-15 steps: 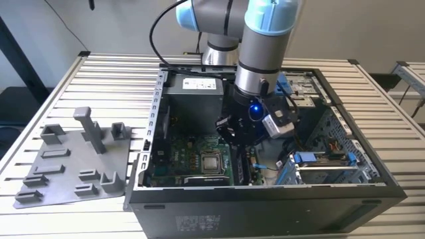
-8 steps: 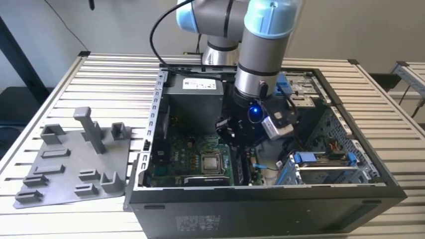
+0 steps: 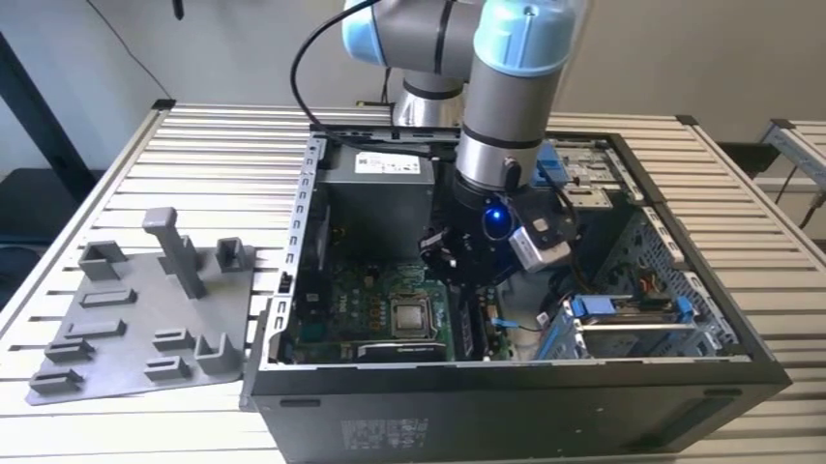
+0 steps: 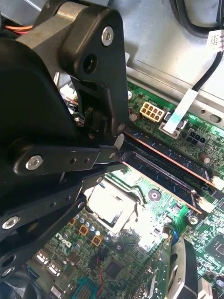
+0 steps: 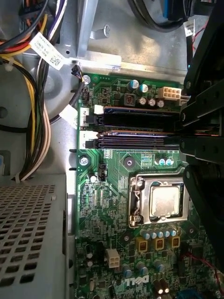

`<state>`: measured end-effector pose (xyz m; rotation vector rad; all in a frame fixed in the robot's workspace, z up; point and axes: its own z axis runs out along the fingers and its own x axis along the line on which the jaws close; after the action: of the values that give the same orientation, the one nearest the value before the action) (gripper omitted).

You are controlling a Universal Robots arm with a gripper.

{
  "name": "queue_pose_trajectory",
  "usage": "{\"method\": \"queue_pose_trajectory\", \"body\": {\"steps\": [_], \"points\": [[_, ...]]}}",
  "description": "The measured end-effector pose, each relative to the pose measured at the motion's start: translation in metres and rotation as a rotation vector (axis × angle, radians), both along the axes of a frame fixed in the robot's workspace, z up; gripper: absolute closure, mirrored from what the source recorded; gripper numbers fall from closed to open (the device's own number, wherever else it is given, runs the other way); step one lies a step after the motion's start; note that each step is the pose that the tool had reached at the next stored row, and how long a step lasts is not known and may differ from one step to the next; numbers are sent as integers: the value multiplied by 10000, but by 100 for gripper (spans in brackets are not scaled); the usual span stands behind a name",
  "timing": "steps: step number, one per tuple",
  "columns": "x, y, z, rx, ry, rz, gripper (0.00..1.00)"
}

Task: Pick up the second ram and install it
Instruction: 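Insert the second ram into the second slot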

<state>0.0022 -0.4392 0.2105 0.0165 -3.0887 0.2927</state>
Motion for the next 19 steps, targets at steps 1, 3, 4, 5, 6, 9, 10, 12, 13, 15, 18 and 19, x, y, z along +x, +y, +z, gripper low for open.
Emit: {"method": "queue_pose_trajectory", "body": {"steps": [1,3,4,5,6,9,10,12,13,15,18,19], "points": [[-3,0,-1,1,-1,30,85],[-3,0,-1,2,-1,84,85],[-3,0,-1,2,-1,107,85],[-4,1,-1,2,-1,128,85],[-7,2,-1,1,0,148,85],[-12,2,-1,2,0,209,85],[-12,2,-2,2,-1,222,85],[-12,4,-10,2,-1,234,85],[-12,4,-18,4,-1,236,85],[-12,4,-34,1,-1,240,85],[-13,4,-54,2,-1,243,85],[-13,4,-53,1,0,244,85]]}}
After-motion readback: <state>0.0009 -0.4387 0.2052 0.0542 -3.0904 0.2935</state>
